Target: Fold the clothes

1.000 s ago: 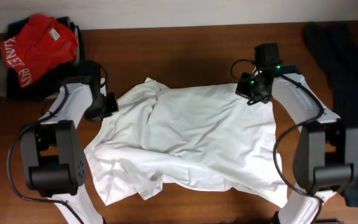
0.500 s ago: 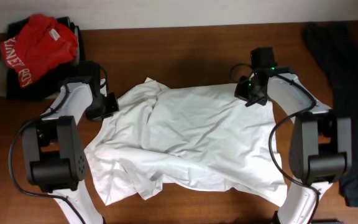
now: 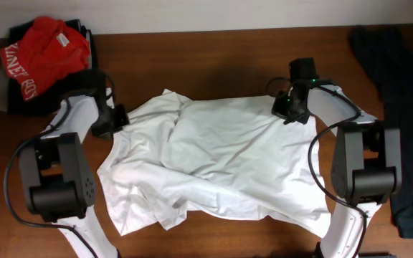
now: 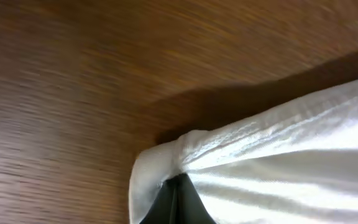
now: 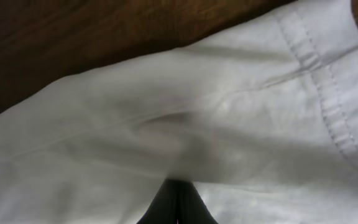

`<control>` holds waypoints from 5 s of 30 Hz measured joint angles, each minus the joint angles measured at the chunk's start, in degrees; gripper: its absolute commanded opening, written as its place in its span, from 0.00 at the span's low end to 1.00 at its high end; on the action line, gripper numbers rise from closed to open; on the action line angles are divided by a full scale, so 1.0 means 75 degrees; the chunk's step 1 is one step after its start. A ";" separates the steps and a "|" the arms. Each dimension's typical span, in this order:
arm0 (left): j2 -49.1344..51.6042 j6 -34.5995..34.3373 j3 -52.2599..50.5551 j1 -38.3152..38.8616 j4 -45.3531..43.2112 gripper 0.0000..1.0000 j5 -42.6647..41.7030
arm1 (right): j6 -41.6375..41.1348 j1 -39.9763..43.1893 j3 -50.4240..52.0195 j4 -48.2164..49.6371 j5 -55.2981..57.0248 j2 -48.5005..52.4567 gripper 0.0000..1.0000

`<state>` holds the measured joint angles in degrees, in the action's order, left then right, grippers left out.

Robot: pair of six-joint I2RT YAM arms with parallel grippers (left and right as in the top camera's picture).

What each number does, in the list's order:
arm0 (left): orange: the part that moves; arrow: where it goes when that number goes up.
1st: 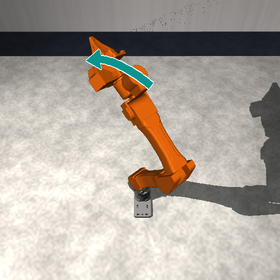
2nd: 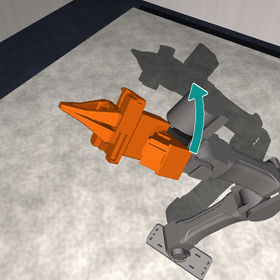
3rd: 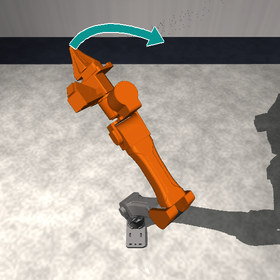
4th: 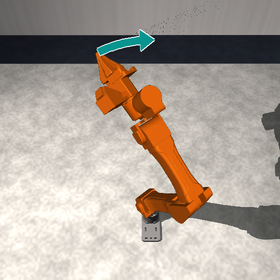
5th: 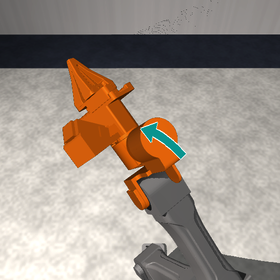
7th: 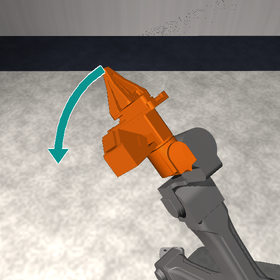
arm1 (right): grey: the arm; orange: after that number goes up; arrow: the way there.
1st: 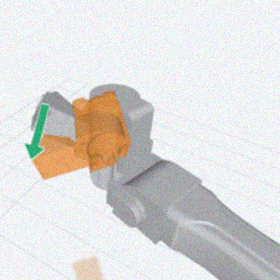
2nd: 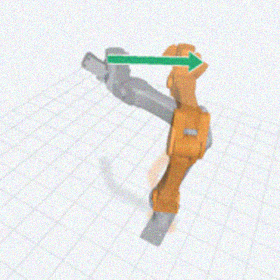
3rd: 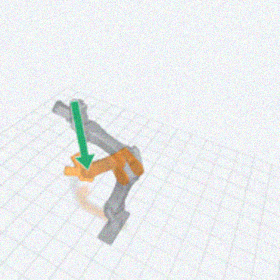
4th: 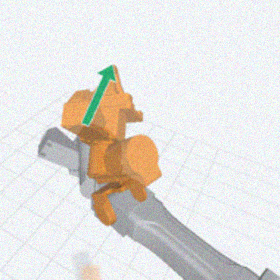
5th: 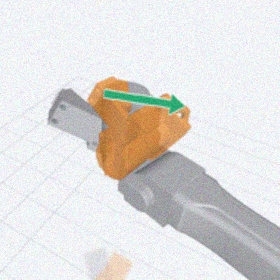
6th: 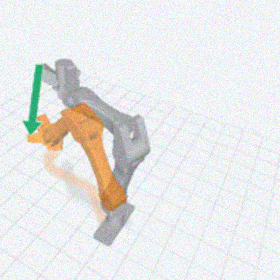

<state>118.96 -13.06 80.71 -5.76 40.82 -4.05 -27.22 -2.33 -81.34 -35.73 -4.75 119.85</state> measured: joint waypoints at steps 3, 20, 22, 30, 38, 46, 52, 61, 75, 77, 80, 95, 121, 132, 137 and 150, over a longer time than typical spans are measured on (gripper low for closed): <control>0.0020 -0.0003 0.0012 -0.0227 -0.0082 0.01 0.0000 | 0.0003 0.0093 -0.0006 0.0035 -0.0032 0.0009 0.04; 0.0216 0.0000 0.0012 -0.0851 -0.1714 0.01 0.0236 | 0.0519 0.0656 -0.0047 0.1443 0.0312 0.0216 0.04; 0.0227 0.0000 0.0023 -0.0857 -0.1743 0.01 0.0280 | 0.0557 0.0664 -0.0157 0.1408 0.0455 0.0265 0.04; 0.0379 0.0000 0.1708 -0.0857 -0.0195 0.01 0.0469 | 0.0772 0.0729 -0.2171 -0.0595 0.0863 0.0428 0.20; 0.0367 0.0259 0.3442 0.0047 0.0516 0.01 0.0213 | 0.0845 0.0670 -0.3716 -0.1982 -0.0128 0.0414 0.99; 0.0874 0.0781 0.3442 0.1469 0.0446 0.01 -0.0274 | 0.0851 0.0029 -0.3512 -0.2008 -0.0764 0.0417 0.99; 0.1810 0.0831 0.3439 0.1367 0.0458 0.01 -0.0286 | 0.0828 -0.0321 -0.2812 -0.1708 -0.0449 0.0417 0.99; 0.2087 0.0970 0.3439 0.1314 0.0245 0.01 -0.0289 | 0.0650 -0.0323 -0.2302 -0.1282 -0.0230 0.0417 0.99; 0.2841 0.1003 0.3984 0.1218 -0.1244 0.01 -0.0583 | 0.0629 -0.0323 -0.2294 -0.1262 -0.0230 0.0417 0.99; 0.2940 0.1003 0.3998 0.1192 -0.1687 0.01 -0.0618 | 0.0632 -0.0323 -0.2294 -0.1259 -0.0227 0.0417 0.99; 0.3112 0.0988 0.4013 0.1128 -0.2396 0.01 -0.0662 | 0.0629 -0.0323 -0.2294 -0.1262 -0.0227 0.0417 0.99; 0.3756 0.0498 0.5164 0.0318 -0.2535 0.13 -0.0198 | 0.0629 -0.0323 -0.2294 -0.1262 -0.0224 0.0417 0.99; 0.4328 0.0420 1.1176 0.0644 0.5304 0.98 -0.0405 | 0.0629 -0.0323 -0.1166 -0.1839 -0.0102 0.0423 0.04; 0.4328 0.0423 1.1176 0.0635 0.5692 0.99 -0.0408 | 0.0627 -0.0323 -0.0909 -0.1938 0.0522 0.0411 0.04; 0.4328 0.0423 1.1176 0.0635 0.5913 0.99 -0.0405 | 0.0638 -0.0073 -0.0909 -0.1923 0.0901 0.0405 0.04; 0.4328 0.0431 1.1176 0.0638 0.6344 0.99 -0.0408 | 0.1224 0.1859 -0.0854 -0.0938 0.1241 0.0408 0.08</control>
<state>151.41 -9.82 164.53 -0.97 88.40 -7.11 -18.04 11.62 -87.74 -42.76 4.56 122.91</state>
